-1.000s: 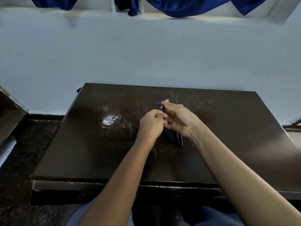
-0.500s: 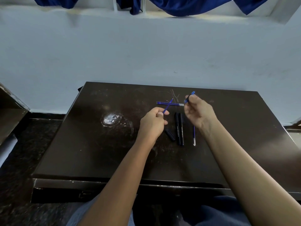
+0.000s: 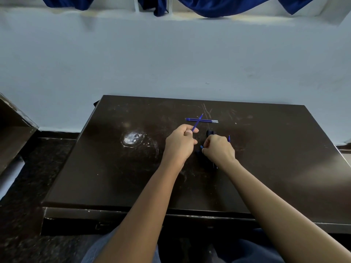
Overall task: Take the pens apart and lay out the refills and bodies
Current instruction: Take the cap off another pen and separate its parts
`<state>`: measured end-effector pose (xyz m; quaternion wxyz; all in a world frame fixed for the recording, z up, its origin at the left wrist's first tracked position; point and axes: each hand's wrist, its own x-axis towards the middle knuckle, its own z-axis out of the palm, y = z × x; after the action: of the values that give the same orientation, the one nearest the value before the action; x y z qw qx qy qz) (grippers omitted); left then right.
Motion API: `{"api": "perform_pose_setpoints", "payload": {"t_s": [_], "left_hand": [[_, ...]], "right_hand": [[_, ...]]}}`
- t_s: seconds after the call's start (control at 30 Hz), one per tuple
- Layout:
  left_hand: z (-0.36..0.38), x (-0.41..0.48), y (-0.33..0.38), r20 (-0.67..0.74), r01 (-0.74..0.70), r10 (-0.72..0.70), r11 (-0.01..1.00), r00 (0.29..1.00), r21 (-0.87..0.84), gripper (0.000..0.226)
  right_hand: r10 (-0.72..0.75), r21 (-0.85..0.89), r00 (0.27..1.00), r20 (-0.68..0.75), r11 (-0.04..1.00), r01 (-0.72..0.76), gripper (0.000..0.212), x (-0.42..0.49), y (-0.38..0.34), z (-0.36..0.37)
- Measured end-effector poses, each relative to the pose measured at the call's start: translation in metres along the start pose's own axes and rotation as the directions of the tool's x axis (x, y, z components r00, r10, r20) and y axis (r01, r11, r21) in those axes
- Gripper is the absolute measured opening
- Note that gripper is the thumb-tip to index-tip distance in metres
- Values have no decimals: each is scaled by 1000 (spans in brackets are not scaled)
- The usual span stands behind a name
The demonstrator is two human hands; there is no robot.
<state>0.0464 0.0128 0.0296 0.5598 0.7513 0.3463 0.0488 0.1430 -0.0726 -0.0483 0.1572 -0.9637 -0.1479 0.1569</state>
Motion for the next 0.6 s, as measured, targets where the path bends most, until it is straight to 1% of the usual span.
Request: {"api": "perform_pose_setpoints", "payload": {"t_s": [0.07, 0.1, 0.13, 0.17, 0.2, 0.23, 0.27, 0.3, 0.33, 0.37, 0.4, 0.47, 0.5, 0.53, 0.57, 0.6], "left_hand": [[-1, 0, -1, 7, 2, -2, 1000, 1000, -3, 32], [-1, 0, -1, 8, 4, -4, 1000, 1000, -5, 32], [-1, 0, -2, 9, 7, -7, 1000, 1000, -8, 32], [-1, 1, -3, 9, 12, -12, 1000, 1000, -13, 32], [-2, 1, -3, 9, 17, -17, 1000, 1000, -18, 32], [-1, 2, -4, 7, 22, -21, 999, 1000, -24, 31], [-1, 2, -5, 4, 26, -26, 999, 1000, -30, 31], [-1, 2, -5, 1, 31, -31, 999, 1000, -33, 30], [-1, 3, -6, -1, 35, -35, 999, 999, -35, 29], [-1, 3, -6, -1, 40, -40, 998, 999, -40, 27], [-1, 2, -7, 5, 48, -48, 998, 999, -44, 26], [0, 1, -6, 27, 65, -63, 997, 998, -46, 25], [1, 1, -6, 37, 70, -68, 996, 997, -49, 25], [1, 0, -6, 41, 73, -70, 996, 997, -55, 24], [1, 0, -5, 36, 73, -71, 995, 997, -65, 24], [0, 1, -5, 28, 73, -71, 995, 997, -74, 25]], "right_hand": [[17, -29, 1000, 10, 999, -16, 22, -1, -1, -3], [19, -5, 1000, -12, 1000, -19, 19, -2, -1, -7], [25, 64, 999, -41, 998, -22, 14, -2, -2, -12], [31, 176, 997, -73, 984, -18, 11, -2, -4, -20], [37, 324, 996, -76, 946, -10, 10, -3, -7, -29], [31, 498, 999, -29, 867, -12, 11, -6, -10, -38], [-2, 668, 998, 55, 743, -35, 12, -9, -15, -48], [-56, 791, 987, 149, 606, -85, 13, -14, -19, -56], [-112, 851, 968, 223, 506, -137, 14, -18, -23, -60], [-160, 867, 949, 272, 468, -169, 14, -22, -26, -62], [-189, 862, 938, 291, 478, -172, 11, -25, -28, -60], [-179, 839, 944, 278, 523, -148, 9, -25, -31, -56], [-161, 847, 950, 268, 508, -153, 12, -23, -32, -57], [-139, 869, 955, 263, 463, -172, 14, -18, -33, -59], [-112, 898, 956, 273, 387, -211, 14, -12, -34, -64], [-91, 926, 951, 295, 272, -261, 14, -3, -34, -71]]}}
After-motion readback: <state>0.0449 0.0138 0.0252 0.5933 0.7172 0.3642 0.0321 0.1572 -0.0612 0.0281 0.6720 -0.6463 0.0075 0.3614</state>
